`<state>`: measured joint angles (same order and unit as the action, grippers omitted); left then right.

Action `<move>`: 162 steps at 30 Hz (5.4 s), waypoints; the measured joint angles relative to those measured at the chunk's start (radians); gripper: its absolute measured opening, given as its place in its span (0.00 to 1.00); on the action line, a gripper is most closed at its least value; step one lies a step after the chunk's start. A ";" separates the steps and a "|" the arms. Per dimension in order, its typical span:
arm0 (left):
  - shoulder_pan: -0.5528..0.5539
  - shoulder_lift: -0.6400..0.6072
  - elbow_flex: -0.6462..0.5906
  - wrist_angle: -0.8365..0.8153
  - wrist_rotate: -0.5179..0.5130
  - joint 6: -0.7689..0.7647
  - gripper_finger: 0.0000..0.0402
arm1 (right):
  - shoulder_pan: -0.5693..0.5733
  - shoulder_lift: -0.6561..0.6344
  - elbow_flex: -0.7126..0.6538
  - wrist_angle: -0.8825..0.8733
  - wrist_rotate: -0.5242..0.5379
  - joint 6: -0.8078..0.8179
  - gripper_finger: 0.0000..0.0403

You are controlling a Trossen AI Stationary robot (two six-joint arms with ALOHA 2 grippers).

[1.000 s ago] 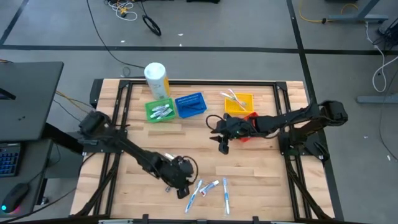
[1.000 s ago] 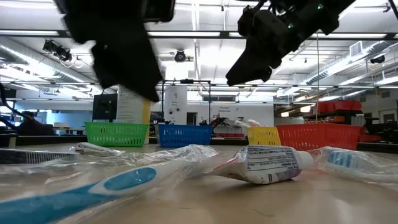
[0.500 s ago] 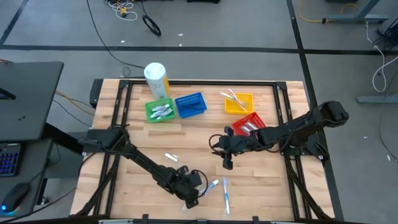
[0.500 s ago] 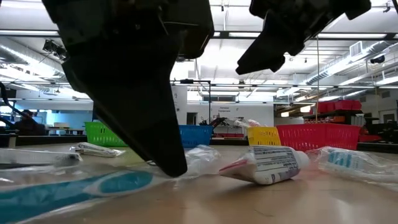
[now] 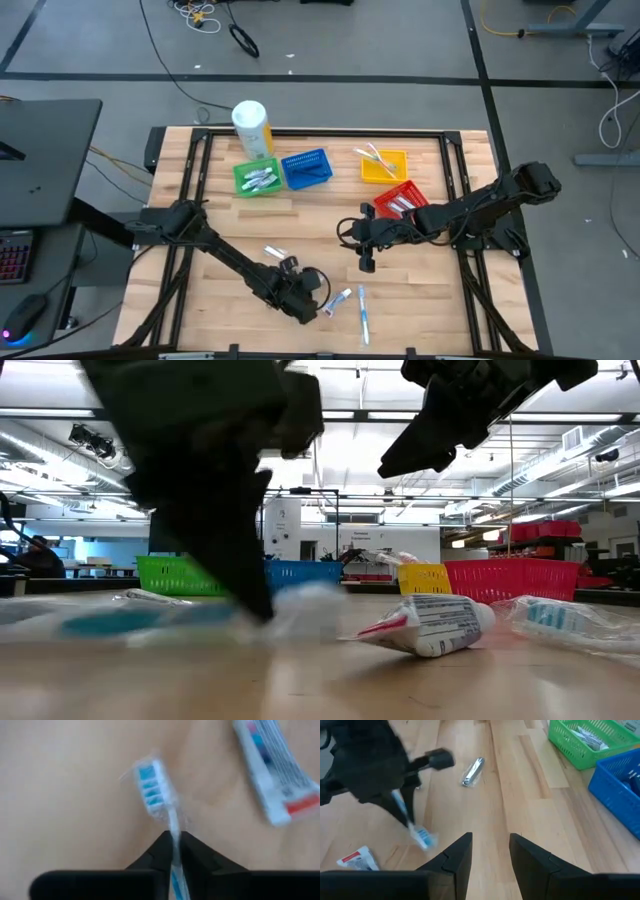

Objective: Pick & Place Travel size toiletries
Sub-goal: Put the left blue toothbrush into the yellow bin

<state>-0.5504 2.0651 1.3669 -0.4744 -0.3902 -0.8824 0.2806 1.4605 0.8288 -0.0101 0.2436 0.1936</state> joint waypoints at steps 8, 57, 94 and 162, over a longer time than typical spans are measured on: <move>0.001 -0.177 0.007 -0.093 -0.273 0.035 0.06 | 0.000 0.000 0.000 -0.007 0.010 -0.008 0.35; 0.525 -0.577 -0.029 0.317 -0.038 1.017 0.07 | -0.167 -0.098 0.001 0.336 0.229 -0.298 0.35; 0.819 -0.546 -0.530 1.348 0.642 1.039 0.08 | -0.502 -0.141 -0.283 0.868 -0.285 -0.090 0.35; 0.808 -0.541 -0.529 1.056 0.305 1.077 0.41 | -0.761 0.010 -0.080 -0.189 0.305 -0.157 0.06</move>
<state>0.2581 1.5242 0.8383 0.5812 -0.0856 0.1950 -0.4805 1.4706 0.7486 -0.1990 0.5489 0.0366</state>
